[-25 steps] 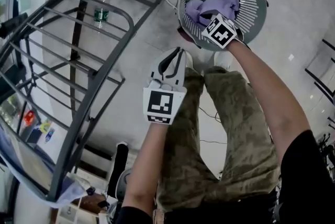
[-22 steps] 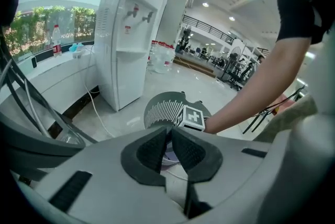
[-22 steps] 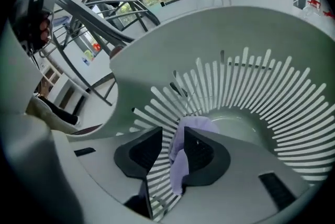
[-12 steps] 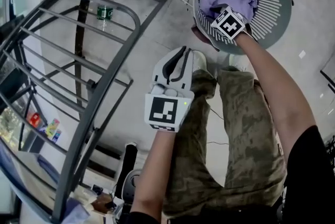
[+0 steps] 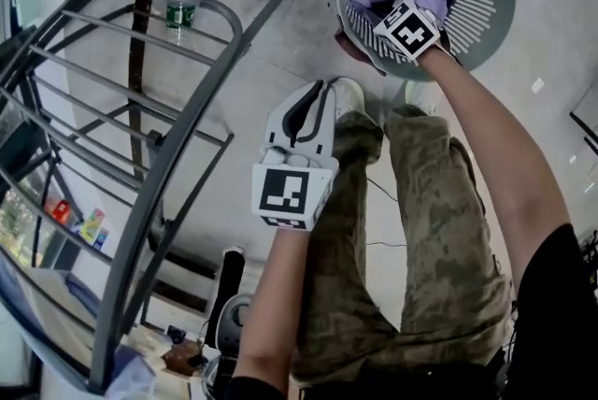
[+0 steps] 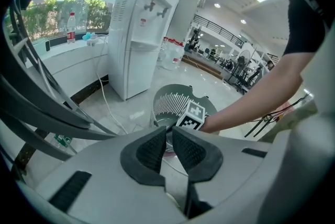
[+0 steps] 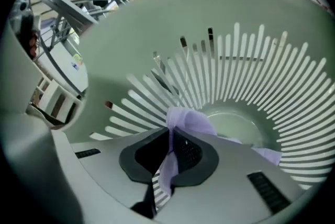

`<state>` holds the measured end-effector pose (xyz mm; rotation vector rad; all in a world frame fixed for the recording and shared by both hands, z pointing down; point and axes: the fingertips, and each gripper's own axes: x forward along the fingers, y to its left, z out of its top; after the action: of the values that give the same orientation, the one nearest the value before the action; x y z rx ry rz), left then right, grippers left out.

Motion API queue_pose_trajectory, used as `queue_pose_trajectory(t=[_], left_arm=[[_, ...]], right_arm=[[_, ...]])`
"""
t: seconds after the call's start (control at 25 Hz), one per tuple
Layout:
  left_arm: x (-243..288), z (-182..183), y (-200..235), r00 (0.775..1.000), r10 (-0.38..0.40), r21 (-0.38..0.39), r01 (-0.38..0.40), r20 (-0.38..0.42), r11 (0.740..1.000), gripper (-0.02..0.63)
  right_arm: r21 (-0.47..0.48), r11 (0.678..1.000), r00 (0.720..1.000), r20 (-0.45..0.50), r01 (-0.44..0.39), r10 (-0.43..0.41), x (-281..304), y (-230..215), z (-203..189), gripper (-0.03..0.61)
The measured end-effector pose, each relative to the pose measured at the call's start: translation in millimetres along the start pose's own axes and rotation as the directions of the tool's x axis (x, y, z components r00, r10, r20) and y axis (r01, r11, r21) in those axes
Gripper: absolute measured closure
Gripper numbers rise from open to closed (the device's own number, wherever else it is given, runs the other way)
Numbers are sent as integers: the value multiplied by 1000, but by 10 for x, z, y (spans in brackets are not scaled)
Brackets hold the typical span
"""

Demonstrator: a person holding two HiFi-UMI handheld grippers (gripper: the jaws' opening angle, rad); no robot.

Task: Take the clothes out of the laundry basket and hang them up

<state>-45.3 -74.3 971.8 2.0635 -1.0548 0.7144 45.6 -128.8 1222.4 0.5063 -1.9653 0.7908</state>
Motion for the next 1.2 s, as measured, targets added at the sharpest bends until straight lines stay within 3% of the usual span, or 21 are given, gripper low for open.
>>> queue_pose_trajectory(t=[0.4,0.64,0.88,1.04,1.2], left_arm=[[-588,642,-851,998,-68,35,69,-7,997,600],[-988,1305,-1309,995,-95,132,92,16,987,600],[-1505,1756,-1551,995,-85,146,78,48,986,600],[-1926,2137,-1753,989,-117,159,101,91,982,600],[-2405,2570,-2021,980,-152,195,125,130,973,600]], right_arm=[[127,989,975,216,-72,43,-2182,67,728,563],[187,977,929,370,-104,28,-3726,106,1357,566],[138,985,885,464,-103,28,-4993,581,1775,566],[-2,1000,869,494,-27,24,-5769,990,2099,566],[-74,997,860,506,-34,67,-6441,1545,2243,566]])
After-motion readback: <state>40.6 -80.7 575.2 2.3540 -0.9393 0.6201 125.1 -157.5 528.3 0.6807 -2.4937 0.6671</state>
